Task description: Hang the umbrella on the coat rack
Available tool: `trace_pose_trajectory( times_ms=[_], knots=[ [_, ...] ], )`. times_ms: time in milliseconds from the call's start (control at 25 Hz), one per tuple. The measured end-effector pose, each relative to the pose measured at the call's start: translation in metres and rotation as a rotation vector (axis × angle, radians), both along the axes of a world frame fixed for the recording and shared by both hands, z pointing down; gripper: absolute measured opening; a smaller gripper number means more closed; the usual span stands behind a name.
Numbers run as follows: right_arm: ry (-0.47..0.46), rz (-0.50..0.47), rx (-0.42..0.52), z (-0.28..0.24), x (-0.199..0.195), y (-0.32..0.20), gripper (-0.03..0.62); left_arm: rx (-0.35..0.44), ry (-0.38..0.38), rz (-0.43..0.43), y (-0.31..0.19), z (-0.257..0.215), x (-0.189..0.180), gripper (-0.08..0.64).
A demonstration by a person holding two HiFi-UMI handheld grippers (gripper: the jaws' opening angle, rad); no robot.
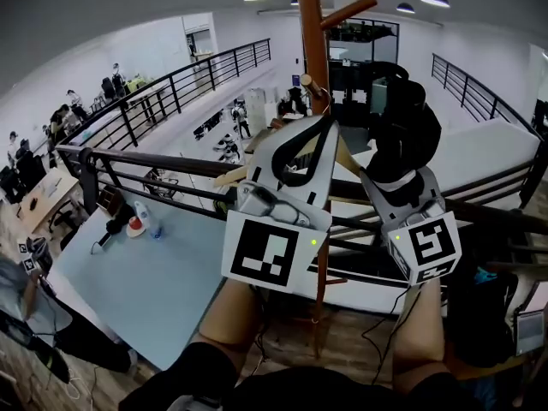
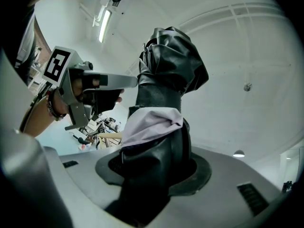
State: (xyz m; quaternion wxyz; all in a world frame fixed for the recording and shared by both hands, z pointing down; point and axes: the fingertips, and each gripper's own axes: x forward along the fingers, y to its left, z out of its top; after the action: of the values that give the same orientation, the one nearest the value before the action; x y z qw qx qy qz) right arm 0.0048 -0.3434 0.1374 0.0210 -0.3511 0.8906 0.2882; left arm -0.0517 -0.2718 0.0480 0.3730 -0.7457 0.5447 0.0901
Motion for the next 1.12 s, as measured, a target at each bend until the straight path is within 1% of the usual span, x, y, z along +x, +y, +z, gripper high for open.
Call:
trace_pose_trajectory(
  times_ms=[320,680,880,1000,1120],
  knots=[
    [-0.028,-0.03,0.024,-0.026,0.0,-0.034,0.227,0.073,-0.048,-0.067,-0.007,-0.041,0.015,0.014],
    [-0.051,-0.078,0.066,-0.061,-0.001,-0.065,0.227,0.168,-0.085,-0.206,-0.013,-0.084,0.025,0.014],
    [-0.054,-0.105,0.08,-0.088,-0.003,-0.083,0.227,0.165,-0.105,-0.267,-0.026,-0.108,0.028,0.014],
    [-0.05,-0.12,0.075,-0.088,-0.006,-0.093,0.227,0.187,-0.114,-0.33,-0.025,-0.111,0.024,0.014],
    [-0.045,-0.133,0.064,-0.086,-0.01,-0.1,0.227,0.189,-0.114,-0.381,-0.023,-0.112,0.022,0.014]
  ],
)
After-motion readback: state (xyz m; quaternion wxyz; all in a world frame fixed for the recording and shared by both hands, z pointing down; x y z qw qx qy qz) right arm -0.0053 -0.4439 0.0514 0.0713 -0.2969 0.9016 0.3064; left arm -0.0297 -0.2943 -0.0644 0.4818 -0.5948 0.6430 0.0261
